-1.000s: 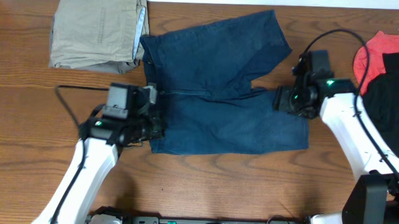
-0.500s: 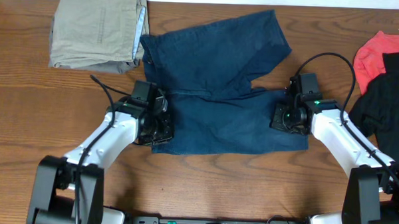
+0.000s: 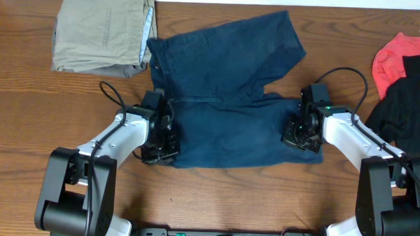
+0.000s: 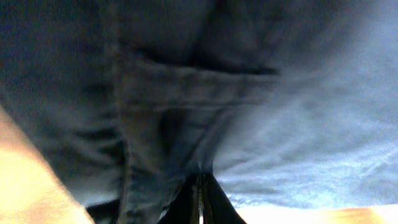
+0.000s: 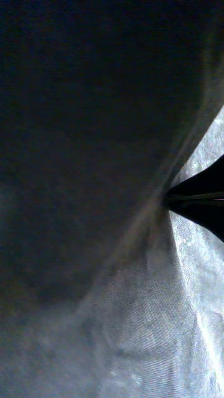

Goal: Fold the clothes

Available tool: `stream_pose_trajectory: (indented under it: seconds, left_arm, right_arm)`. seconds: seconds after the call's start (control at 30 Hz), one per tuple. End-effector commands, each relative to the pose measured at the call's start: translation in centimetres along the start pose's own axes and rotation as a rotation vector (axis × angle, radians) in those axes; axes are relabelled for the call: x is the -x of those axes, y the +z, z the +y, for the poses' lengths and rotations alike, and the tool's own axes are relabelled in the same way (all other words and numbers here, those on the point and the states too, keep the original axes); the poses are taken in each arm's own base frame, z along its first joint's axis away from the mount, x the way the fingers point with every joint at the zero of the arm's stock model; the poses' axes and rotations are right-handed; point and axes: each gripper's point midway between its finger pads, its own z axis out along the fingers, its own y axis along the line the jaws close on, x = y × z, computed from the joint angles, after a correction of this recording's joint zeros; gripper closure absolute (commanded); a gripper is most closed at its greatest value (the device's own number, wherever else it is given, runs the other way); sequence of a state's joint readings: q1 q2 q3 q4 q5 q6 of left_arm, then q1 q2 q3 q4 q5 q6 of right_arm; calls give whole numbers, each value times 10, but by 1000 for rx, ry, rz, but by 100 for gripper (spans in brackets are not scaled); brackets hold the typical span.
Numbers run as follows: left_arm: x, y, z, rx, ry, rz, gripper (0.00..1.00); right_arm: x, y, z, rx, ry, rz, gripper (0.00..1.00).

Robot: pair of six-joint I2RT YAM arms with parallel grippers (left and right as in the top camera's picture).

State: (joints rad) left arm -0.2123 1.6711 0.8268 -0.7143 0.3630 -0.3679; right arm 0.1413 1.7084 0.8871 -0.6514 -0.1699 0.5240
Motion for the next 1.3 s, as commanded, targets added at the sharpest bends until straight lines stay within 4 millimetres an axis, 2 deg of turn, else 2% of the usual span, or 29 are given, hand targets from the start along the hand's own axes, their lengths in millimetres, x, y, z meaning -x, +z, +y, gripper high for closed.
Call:
stream_pose_trajectory:
  seconds: [0.0,0.13,0.23,0.5,0.7,0.87,0.93,1.07,1.17,1.27]
  left_arm:
    - [-3,0,43,188,-83,-3,94]
    - [-9,-5,53,194,-126,24,94]
    - [-11,-13,57,193,-147,19,94]
    - [-14,-51,50,154,-127,-109,94]
    - [-19,-92,38,81,-91,-278,94]
    - [5,-128,13,-46,-26,-508,94]
    - [21,-141,-7,-135,19,-587,94]
    - [39,-147,-38,-252,93,-630,94]
    - [51,-139,-63,-327,156,-612,94]
    - [56,-119,-88,-389,218,-551,94]
  right_arm:
    - [-10,10,-18,-58,61,50,99]
    - [-12,0,-24,-86,80,57,99]
    - [-14,-16,-36,-154,108,30,99]
    - [-24,-61,-38,-145,103,-43,99]
    - [-18,-100,-27,-60,87,-180,99]
    - [4,-129,3,93,8,-331,98]
    - [13,-133,22,175,-19,-361,97]
    - [21,-128,57,305,-110,-353,95]
    - [22,-112,76,355,-181,-311,96]
    - [17,-88,87,368,-209,-234,97]
